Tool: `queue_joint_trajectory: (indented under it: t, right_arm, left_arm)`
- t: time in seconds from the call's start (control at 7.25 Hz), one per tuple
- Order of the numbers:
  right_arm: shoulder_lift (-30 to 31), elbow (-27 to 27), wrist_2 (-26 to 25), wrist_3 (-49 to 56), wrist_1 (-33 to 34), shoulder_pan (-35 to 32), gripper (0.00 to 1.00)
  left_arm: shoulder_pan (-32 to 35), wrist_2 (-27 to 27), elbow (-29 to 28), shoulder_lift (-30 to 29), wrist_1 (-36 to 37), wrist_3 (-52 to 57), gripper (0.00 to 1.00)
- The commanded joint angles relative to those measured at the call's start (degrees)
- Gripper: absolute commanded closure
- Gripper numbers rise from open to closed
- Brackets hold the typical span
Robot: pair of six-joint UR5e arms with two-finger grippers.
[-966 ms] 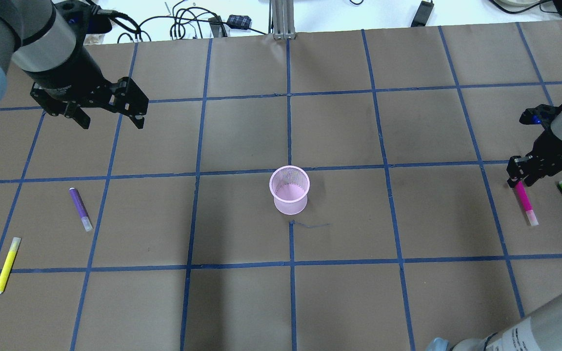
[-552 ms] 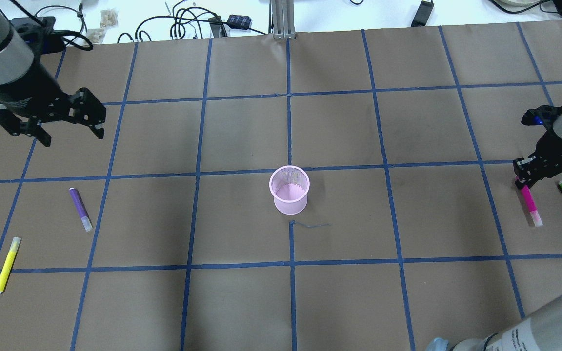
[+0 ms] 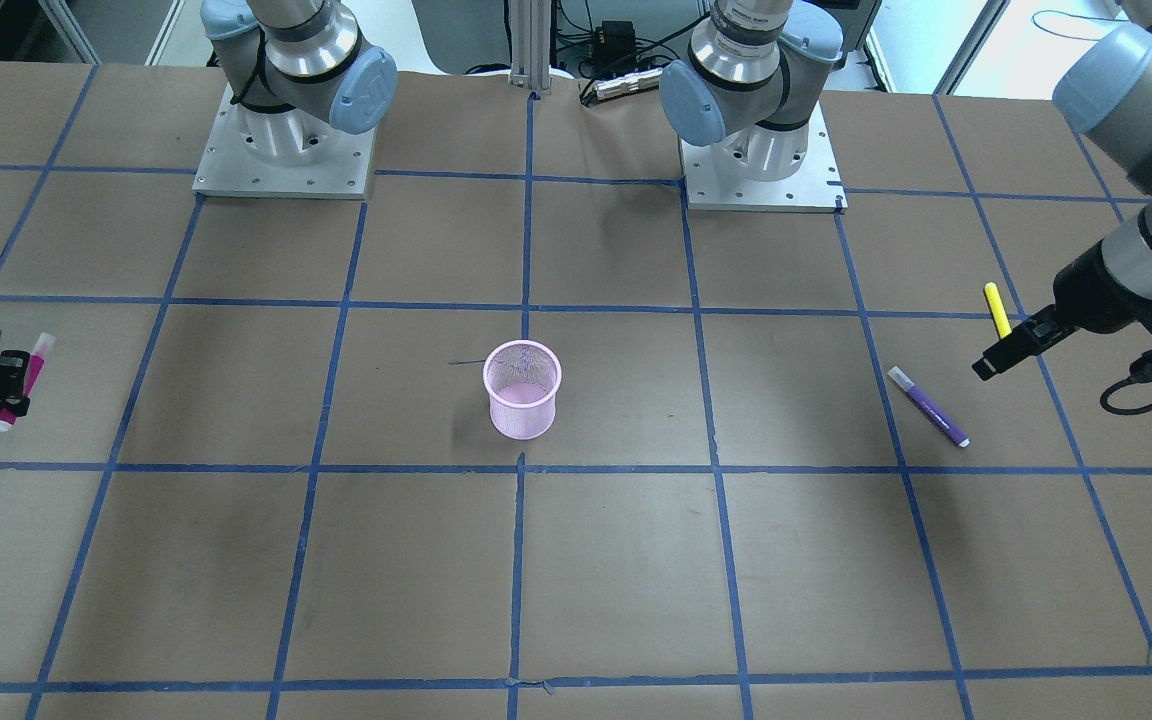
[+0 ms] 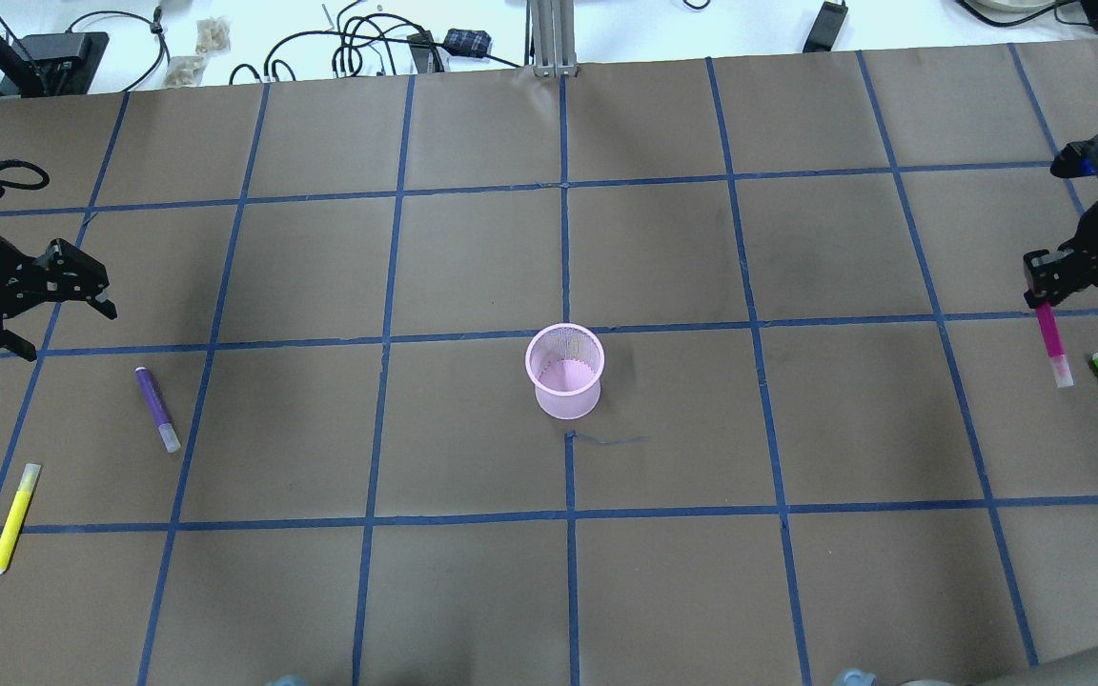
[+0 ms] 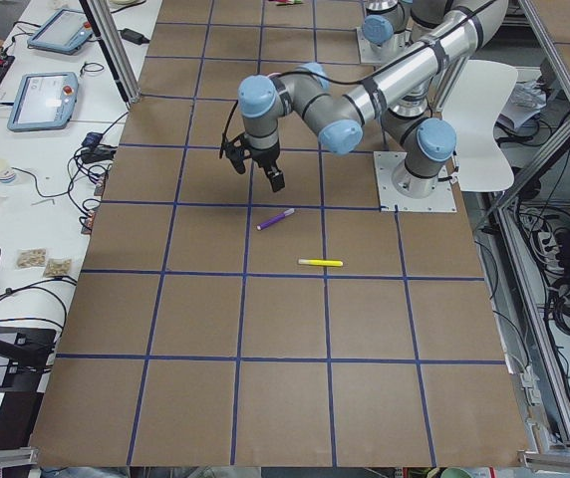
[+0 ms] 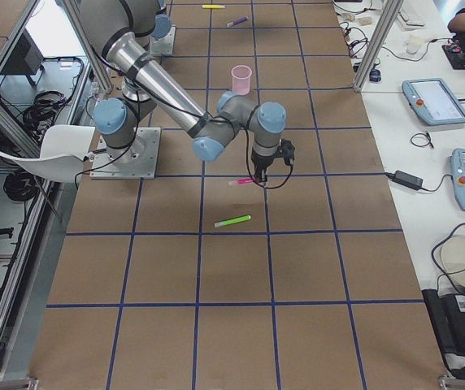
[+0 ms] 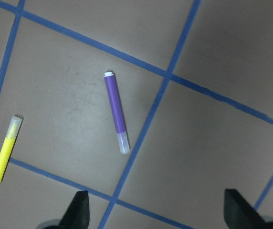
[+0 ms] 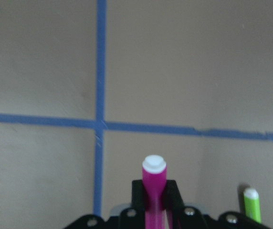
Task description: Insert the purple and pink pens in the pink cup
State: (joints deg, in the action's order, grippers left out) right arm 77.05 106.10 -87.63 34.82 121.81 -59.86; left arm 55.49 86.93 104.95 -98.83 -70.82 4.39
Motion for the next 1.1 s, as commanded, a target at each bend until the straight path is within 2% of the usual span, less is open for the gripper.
queue_joint_trajectory:
  t: [0.0, 0.28, 0.41, 0.55, 0.83, 0.97]
  right_arm:
    - [2.4, -4.4, 4.7, -9.6, 3.5, -12.0, 1.0]
    - [2.6, -7.0, 2.4, -22.6, 13.8, -26.3, 1.0]
    - [2.7, -6.6, 0.4, -25.2, 16.4, -32.3, 1.0]
    - [2.4, -6.2, 0.1, -27.6, 21.8, -38.2, 1.0]
    - [2.1, -5.6, 0.0, -35.8, 23.7, -46.6, 1.0]
    - [1.9, -3.2, 0.0, -37.7, 27.7, -48.2, 1.0]
  left_arm:
    - [-2.1, -2.0, 1.3, -7.4, 6.6, -2.6, 0.0]
    - [-2.1, -1.8, 1.3, -10.2, 9.8, -6.3, 0.0]
    - [-2.1, -1.6, 1.7, -11.3, 12.1, -6.2, 0.0]
    - [-2.2, -1.2, 3.7, -12.5, 15.2, -6.1, 0.05]
    - [-2.2, -1.0, 4.4, -13.6, 17.5, -6.1, 0.05]
    - [-2.2, -1.0, 4.5, -14.1, 17.6, -6.0, 0.1]
